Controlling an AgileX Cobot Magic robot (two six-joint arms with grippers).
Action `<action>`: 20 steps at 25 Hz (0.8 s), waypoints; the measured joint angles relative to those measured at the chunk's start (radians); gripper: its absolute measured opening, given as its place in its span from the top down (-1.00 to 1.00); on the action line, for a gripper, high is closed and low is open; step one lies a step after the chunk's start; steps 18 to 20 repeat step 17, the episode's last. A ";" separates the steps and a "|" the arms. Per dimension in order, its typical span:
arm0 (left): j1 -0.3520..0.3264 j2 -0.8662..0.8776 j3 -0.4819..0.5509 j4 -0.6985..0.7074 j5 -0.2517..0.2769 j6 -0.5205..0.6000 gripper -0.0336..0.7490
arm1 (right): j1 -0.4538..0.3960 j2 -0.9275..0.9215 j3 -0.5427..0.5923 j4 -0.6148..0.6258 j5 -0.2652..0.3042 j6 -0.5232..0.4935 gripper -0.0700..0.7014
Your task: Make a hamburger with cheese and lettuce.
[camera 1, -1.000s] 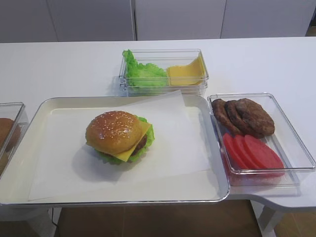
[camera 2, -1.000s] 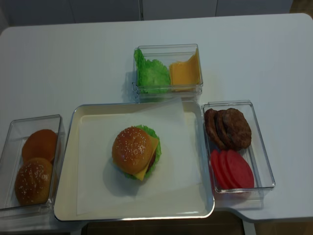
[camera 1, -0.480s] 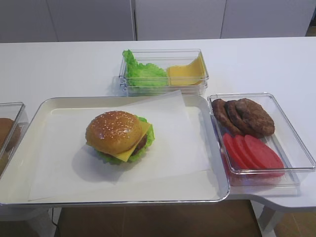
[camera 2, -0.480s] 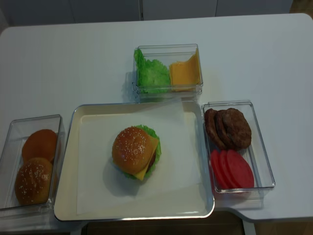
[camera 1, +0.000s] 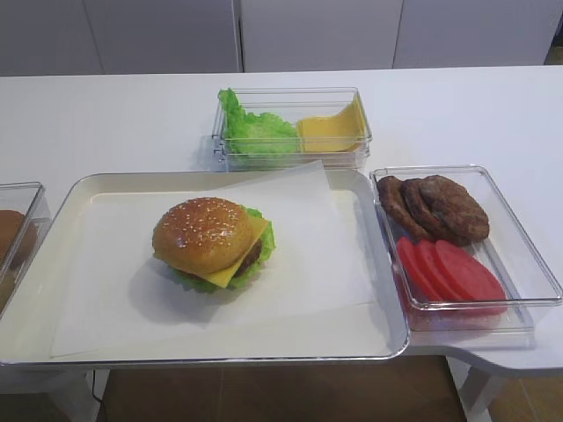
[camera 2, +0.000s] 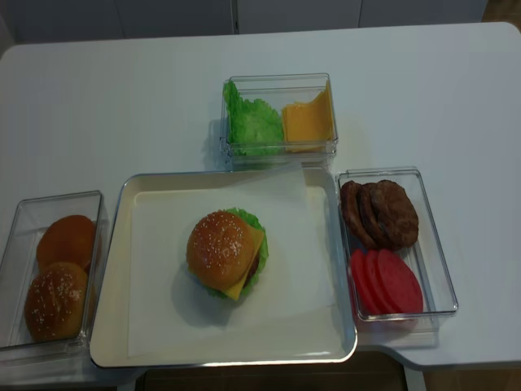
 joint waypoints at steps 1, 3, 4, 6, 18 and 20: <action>0.000 0.000 0.000 0.000 0.000 0.000 -0.01 | 0.000 0.000 0.000 0.000 0.000 0.000 0.80; 0.000 0.000 0.000 0.000 0.000 0.000 -0.01 | 0.000 0.000 0.000 0.000 0.000 0.000 0.80; 0.000 0.000 0.000 0.000 0.000 0.000 -0.01 | 0.000 0.000 0.000 0.000 0.000 0.000 0.80; 0.000 0.000 0.000 0.000 0.000 0.000 -0.01 | 0.000 0.000 0.000 0.000 0.000 0.000 0.80; 0.000 0.000 0.000 0.000 0.000 0.000 -0.01 | 0.000 0.000 0.000 0.000 0.000 -0.002 0.80; 0.000 0.000 0.000 0.000 0.000 0.000 -0.01 | 0.000 0.000 0.000 0.000 0.000 -0.002 0.80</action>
